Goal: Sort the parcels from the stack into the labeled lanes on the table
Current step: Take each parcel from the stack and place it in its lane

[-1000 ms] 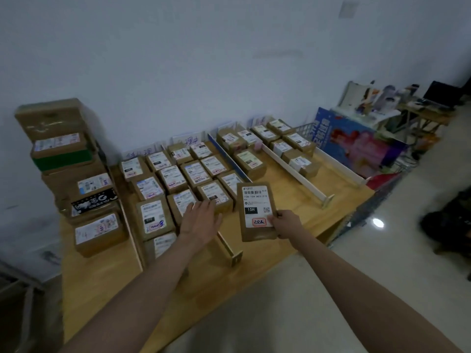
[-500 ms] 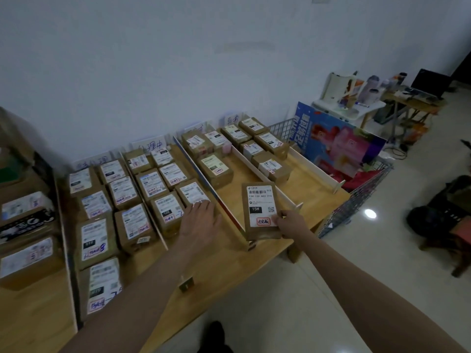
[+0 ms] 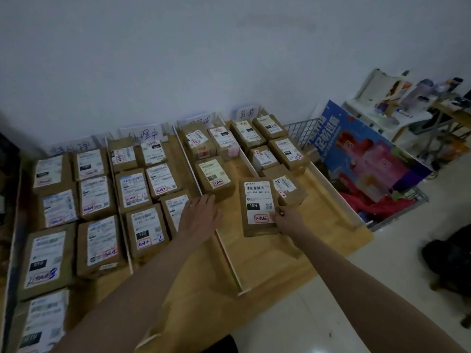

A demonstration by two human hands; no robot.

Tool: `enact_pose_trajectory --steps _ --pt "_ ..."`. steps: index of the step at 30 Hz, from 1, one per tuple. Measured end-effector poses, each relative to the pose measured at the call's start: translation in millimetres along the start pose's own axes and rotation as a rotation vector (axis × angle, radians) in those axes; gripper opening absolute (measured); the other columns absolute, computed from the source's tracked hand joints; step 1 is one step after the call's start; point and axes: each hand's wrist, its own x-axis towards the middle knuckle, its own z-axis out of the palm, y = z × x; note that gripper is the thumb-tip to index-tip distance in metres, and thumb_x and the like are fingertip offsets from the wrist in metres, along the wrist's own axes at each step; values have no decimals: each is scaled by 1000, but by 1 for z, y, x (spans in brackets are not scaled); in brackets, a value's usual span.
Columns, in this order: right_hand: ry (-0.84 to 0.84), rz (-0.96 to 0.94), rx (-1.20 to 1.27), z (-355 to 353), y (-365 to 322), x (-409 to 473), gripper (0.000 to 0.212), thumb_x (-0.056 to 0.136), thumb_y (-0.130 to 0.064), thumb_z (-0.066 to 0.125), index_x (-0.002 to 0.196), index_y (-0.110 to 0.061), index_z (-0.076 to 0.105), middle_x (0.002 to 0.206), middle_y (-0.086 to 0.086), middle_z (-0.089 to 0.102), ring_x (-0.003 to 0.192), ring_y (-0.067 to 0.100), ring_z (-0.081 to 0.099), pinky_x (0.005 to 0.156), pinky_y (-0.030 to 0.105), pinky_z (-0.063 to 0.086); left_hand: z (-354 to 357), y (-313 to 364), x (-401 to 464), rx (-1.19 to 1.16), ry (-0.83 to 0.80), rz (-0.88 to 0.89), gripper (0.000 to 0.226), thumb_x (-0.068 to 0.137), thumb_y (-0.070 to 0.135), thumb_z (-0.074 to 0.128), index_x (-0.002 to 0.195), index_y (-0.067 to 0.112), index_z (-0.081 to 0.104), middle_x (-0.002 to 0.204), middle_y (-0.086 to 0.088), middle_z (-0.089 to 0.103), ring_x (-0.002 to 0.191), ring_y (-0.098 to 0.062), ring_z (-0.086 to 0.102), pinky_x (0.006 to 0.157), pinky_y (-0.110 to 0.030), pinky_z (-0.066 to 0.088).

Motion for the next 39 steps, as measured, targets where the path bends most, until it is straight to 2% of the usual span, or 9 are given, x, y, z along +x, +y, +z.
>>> enact_pose_trajectory --steps 5,8,13,17,26,30,33,36,39 --pt "-63 -65 -69 -4 -23 68 40 99 -24 52 137 -11 54 123 9 66 116 28 60 99 48 50 13 -11 51 -17 11 -49 50 102 43 36 143 15 45 143 -2 50 129 -22 48 112 -37 32" --pt "-101 -79 -100 -6 -33 107 36 100 -27 52 131 -10 57 121 8 67 113 26 62 99 48 50 18 -15 77 -15 16 -61 45 101 42 39 137 16 49 138 -1 54 124 -20 51 108 -35 34" --pt "-143 -70 -97 -6 -53 154 31 101 -28 51 125 -9 59 120 3 64 115 23 58 94 36 47 26 -14 110 3 12 -120 47 101 41 39 140 15 47 139 -2 53 126 -21 50 110 -36 32" --pt "-215 -86 -95 -2 -62 199 31 100 -30 53 121 -9 61 119 7 67 115 25 61 99 45 51 40 -13 131 49 4 -161 48 99 44 41 138 17 49 134 0 56 119 -20 54 107 -36 36" --pt "-381 -92 -149 8 -73 279 27 101 -28 52 118 -9 60 114 6 68 104 21 66 92 41 56 69 -9 163 85 -74 -243 47 99 40 40 138 15 49 133 -3 53 119 -20 54 108 -38 39" --pt "-350 -127 -248 25 -78 297 26 102 -29 51 108 -7 61 106 7 67 96 21 65 87 37 57 79 -7 163 101 -8 -257 40 96 39 43 124 15 59 123 -2 56 109 -18 57 102 -37 46" --pt "-272 -167 -309 36 -77 303 22 100 -34 50 95 -13 56 107 9 65 91 21 64 85 40 57 81 -4 163 77 -1 -277 38 97 38 42 125 16 56 126 -2 53 112 -18 55 105 -37 43" --pt "-251 -215 -344 42 -70 306 29 96 -38 54 107 -12 58 111 8 62 95 22 65 83 44 59 80 -1 162 72 -32 -306 39 99 37 39 129 17 53 135 -2 48 120 -17 52 108 -35 39" --pt "-289 -248 -384 37 -69 302 30 92 -34 56 111 -10 60 112 9 63 96 23 65 82 44 59 76 1 165 64 -85 -323 41 99 37 38 132 17 52 137 -2 47 121 -17 51 110 -35 36"
